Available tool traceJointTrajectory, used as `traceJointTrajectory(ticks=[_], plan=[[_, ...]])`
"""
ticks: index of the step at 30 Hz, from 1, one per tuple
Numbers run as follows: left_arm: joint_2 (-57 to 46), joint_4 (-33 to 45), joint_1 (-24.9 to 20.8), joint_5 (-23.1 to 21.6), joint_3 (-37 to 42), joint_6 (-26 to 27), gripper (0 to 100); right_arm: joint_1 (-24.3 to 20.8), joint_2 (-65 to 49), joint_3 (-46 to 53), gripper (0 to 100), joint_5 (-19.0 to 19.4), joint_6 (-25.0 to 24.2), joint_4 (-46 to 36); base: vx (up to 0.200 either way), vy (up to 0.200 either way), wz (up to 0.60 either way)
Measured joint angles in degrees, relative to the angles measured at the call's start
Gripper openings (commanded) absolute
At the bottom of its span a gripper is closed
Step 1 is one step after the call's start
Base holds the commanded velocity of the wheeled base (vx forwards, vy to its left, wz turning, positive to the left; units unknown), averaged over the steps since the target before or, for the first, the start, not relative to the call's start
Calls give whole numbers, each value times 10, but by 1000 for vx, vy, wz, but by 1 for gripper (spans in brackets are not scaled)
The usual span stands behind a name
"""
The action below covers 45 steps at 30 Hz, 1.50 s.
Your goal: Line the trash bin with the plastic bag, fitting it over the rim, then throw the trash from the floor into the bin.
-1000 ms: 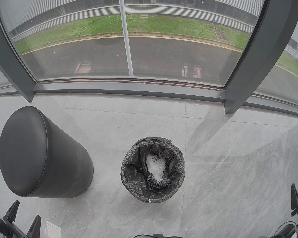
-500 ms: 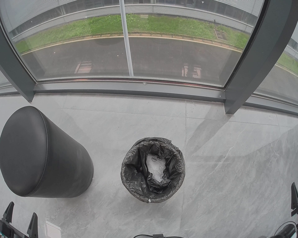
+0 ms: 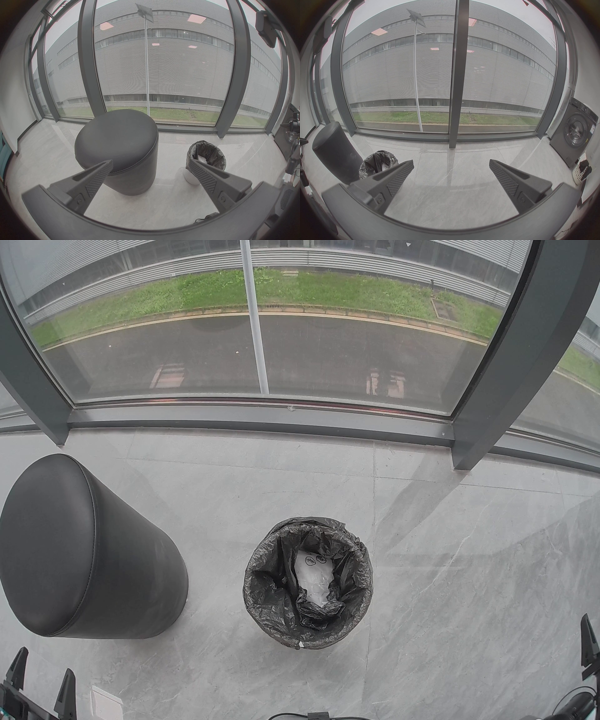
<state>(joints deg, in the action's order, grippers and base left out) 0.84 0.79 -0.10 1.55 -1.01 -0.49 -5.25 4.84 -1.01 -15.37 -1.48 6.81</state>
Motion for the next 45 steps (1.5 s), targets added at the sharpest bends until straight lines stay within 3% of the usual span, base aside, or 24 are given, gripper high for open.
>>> traceJointTrajectory(ticks=[25, 31, 38, 41, 45], plan=[[0, -1, 0, 1, 0, 2, 100, 0, 1, 0, 100, -10, -14, -30, 0, 0, 0], [0, -1, 0, 1, 0, 2, 100, 1, 1, 0, 100, -89, -11, -30, 0, 0, 0], [0, -1, 0, 1, 0, 2, 100, 1, 2, 0, 100, -236, -8, -28, 0, 0, 0], [0, -1, 0, 1, 0, 2, 100, 8, -1, 0, 100, -251, 8, -28, 0, 0, 0], [0, -1, 0, 1, 0, 2, 100, 38, -16, 0, 100, -229, 58, -29, 0, 0, 0]])
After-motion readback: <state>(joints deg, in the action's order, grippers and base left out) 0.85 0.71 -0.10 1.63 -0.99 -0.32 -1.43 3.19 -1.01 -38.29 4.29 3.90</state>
